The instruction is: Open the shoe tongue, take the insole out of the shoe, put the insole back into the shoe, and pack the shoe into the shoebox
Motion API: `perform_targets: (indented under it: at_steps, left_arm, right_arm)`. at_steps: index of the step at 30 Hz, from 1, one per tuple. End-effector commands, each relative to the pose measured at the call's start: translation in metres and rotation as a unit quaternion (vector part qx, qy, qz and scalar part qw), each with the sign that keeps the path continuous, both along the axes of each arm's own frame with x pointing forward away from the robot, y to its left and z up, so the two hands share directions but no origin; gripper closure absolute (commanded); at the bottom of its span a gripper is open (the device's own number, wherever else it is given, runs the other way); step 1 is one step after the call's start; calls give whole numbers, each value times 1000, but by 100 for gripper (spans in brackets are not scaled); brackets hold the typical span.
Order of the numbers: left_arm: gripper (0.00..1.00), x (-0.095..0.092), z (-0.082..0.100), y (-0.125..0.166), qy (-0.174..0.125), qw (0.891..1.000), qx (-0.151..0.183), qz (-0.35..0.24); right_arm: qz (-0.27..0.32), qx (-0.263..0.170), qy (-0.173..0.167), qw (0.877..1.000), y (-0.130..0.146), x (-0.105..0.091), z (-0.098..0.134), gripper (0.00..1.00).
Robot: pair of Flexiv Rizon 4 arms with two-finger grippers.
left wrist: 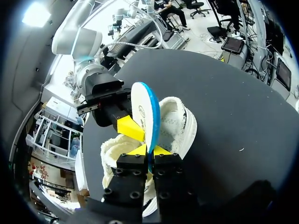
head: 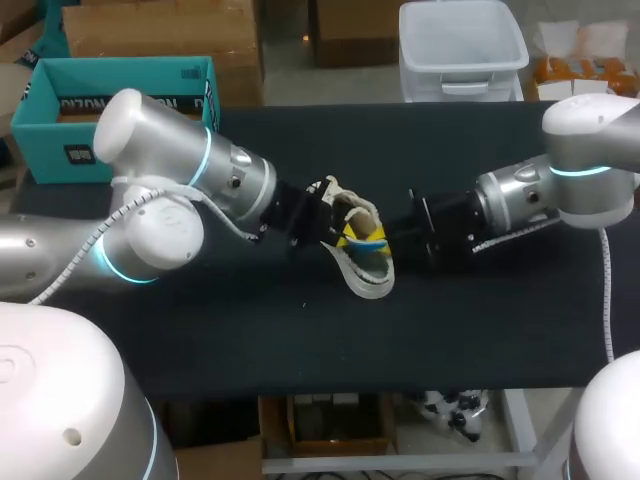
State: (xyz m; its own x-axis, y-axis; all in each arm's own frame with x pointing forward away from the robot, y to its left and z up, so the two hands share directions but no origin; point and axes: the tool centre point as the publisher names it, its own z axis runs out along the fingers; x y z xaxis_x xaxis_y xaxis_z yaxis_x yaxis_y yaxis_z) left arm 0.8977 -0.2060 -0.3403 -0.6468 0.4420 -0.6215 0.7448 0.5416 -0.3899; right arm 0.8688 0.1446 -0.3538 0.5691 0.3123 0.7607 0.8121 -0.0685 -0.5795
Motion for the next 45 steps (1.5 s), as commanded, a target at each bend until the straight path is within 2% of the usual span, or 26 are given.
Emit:
perform_targets:
  at_steps: [1,2,3,6,11,13,14,15,20,21,22,23,27,29,30,31,32,37,45]
  left_arm:
    - [100,2,-3,-2,-2,1000,-4,-1]
    - [100,0,-3,-2,-2,1000,-4,-2]
    - [100,-1,-3,-2,-3,1000,-5,-3]
    - [100,-3,-3,-2,-4,1000,-6,-4]
    - [100,-7,-3,-1,-4,1000,-8,-3]
    - [100,-10,-2,-1,-4,1000,-10,-3]
    - [100,-11,-2,-1,-4,1000,-10,-4]
    - [100,-12,-2,-2,-4,1000,-11,-4]
    - [100,-19,2,-4,-5,1000,-15,-10]
    - [80,-21,3,-5,-6,1000,-17,-12]
    - [55,-23,5,-5,-7,1000,-18,-15]
    - [49,-27,8,-5,-9,999,-24,-20]
    - [51,-35,14,-9,-20,999,-27,-28]
    - [58,-37,15,-11,-23,999,-28,-31]
    - [79,-37,15,-13,-24,999,-28,-31]
    - [93,-37,14,-14,-25,999,-27,-32]
    - [100,-36,13,-15,-25,999,-26,-33]
    - [100,-29,6,-19,-23,999,-15,-28]
    - [100,-15,-3,-15,-14,1000,-3,-11]
  right_arm:
    - [-3,-4,-1,1000,0,-8,4,100]
    - [-6,-7,-2,1000,-1,-11,7,92]
    - [-11,-11,-4,1000,-2,-14,9,75]
    - [-22,-21,-7,1000,-5,-24,17,67]
    - [-36,-35,-15,999,-9,-37,27,69]
    - [-37,-38,-17,998,-10,-39,30,80]
    - [-37,-38,-18,998,-10,-40,30,95]
    - [-37,-38,-18,998,-10,-40,30,100]
    - [-32,-36,-18,999,-11,-37,26,100]
    - [-31,-34,-18,999,-11,-37,24,100]
    - [-31,-33,-18,999,-11,-36,24,100]
    - [-31,-31,-18,999,-12,-36,22,100]
    - [-34,-25,-16,999,-14,-36,18,100]
    - [-35,-22,-16,999,-15,-36,16,100]
    - [-35,-21,-15,999,-15,-35,16,100]
    - [-35,-20,-14,999,-15,-35,15,100]
    - [-34,-19,-14,999,-15,-34,14,100]
    - [-33,-12,-10,999,-15,-28,8,100]
    - [-17,-5,-4,1000,-10,-5,-1,100]
